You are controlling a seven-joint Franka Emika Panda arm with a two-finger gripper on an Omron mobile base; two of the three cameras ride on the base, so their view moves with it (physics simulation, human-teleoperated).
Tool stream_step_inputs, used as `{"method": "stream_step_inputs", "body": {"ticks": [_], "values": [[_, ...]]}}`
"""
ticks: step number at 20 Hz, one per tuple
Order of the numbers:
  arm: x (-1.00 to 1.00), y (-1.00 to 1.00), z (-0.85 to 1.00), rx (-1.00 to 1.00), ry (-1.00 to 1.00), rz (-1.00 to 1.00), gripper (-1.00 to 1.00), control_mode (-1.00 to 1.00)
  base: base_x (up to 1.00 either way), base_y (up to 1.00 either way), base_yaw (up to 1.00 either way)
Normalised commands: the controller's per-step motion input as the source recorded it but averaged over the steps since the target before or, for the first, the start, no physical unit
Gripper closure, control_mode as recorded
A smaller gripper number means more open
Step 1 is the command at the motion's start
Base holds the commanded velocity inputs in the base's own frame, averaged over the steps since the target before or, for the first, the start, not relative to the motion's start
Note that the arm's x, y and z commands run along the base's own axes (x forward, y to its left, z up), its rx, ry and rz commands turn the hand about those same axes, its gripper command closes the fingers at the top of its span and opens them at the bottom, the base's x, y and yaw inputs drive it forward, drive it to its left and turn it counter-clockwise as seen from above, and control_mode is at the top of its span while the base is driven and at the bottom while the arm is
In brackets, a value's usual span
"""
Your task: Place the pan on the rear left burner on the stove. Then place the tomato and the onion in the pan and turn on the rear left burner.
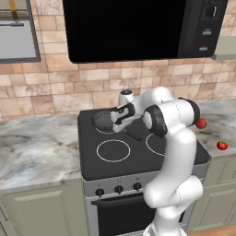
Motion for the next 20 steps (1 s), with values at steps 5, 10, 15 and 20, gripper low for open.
{"method": "stream_step_inputs", "body": {"ticks": [5, 10, 15, 20], "values": [[-0.03, -0.11, 0.33, 0.00, -0.03, -0.01, -1.00, -1.00, 0.00, 0.00, 0.00], [-0.11, -0.32, 0.40, 0.00, -0.01, -0.04, -1.00, -1.00, 0.00, 0.00, 0.00], [-0.22, -0.39, 0.31, 0.00, 0.00, -0.08, -1.00, -1.00, 0.00, 0.00, 0.00], [-0.32, -0.46, 0.19, 0.00, 0.00, -0.14, -1.00, -1.00, 0.00, 0.00, 0.00]]}}
